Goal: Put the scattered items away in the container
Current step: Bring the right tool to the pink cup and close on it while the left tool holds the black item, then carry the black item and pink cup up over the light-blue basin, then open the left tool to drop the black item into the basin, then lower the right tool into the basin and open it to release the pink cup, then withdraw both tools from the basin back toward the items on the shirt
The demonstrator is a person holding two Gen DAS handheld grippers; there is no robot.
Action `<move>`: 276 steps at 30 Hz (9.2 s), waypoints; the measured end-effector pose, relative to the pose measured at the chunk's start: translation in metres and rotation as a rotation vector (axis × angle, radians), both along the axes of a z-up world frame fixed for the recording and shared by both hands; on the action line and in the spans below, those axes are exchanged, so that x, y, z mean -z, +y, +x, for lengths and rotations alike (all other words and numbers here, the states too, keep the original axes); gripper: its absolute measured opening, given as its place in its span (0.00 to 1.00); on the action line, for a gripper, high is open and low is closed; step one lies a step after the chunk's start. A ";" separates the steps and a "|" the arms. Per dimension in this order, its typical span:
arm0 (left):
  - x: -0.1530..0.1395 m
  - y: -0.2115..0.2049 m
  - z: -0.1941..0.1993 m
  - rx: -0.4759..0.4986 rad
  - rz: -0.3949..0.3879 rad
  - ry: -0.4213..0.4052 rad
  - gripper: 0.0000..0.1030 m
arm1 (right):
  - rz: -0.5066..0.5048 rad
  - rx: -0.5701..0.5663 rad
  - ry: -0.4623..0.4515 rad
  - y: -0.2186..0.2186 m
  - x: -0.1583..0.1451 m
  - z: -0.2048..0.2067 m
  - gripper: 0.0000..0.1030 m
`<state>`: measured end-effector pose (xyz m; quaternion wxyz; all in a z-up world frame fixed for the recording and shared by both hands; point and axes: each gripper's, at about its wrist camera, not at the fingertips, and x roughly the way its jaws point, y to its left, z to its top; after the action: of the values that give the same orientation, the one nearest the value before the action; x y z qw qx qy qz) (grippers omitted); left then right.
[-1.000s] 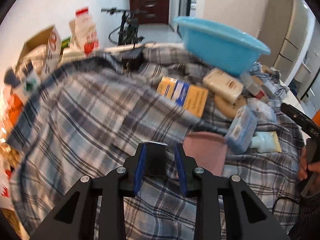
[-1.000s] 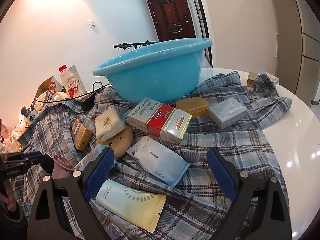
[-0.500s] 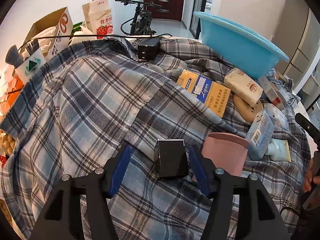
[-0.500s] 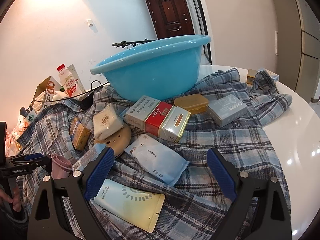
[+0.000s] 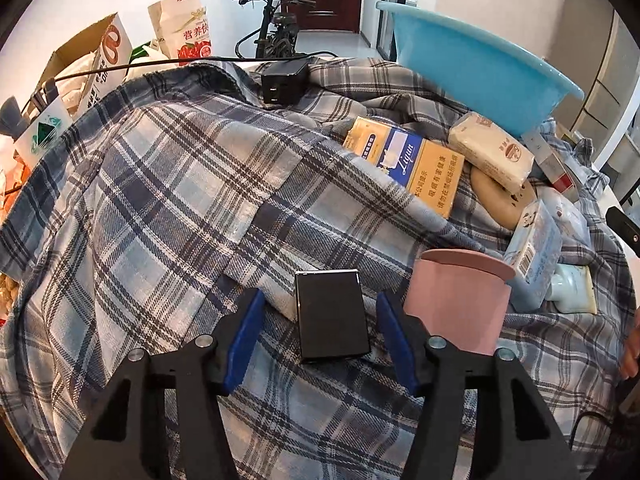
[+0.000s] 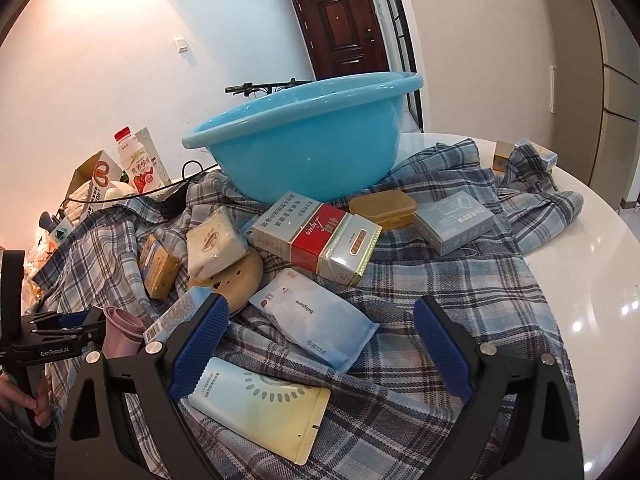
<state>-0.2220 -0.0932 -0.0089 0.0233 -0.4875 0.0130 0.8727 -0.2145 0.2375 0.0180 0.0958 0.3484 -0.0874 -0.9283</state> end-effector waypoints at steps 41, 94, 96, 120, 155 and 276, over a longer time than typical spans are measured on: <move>-0.019 -0.023 0.026 0.007 0.070 0.035 0.31 | 0.228 -1.018 -0.134 -0.199 0.015 -0.013 0.90; -0.109 0.090 -0.013 0.251 0.002 0.149 0.32 | 0.119 -0.390 0.081 -0.039 -0.091 -0.043 0.66; -0.118 0.103 -0.016 0.281 -0.010 0.172 0.31 | 0.146 -0.344 0.079 -0.036 -0.098 -0.048 0.66; -0.197 0.174 -0.118 0.325 0.014 0.350 0.32 | 0.074 -0.086 0.182 -0.010 -0.171 -0.120 0.66; -0.125 0.157 -0.245 0.218 0.083 0.231 0.31 | 0.071 0.051 -0.010 0.023 -0.092 -0.195 0.66; -0.149 0.138 -0.200 0.163 0.004 0.223 0.86 | 0.240 -0.049 -0.021 -0.009 -0.117 -0.156 0.93</move>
<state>-0.4225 0.0447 0.1404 0.0937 -0.3849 0.0534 0.9166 -0.3702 0.2289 0.1352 0.0750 0.3690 0.0319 -0.9258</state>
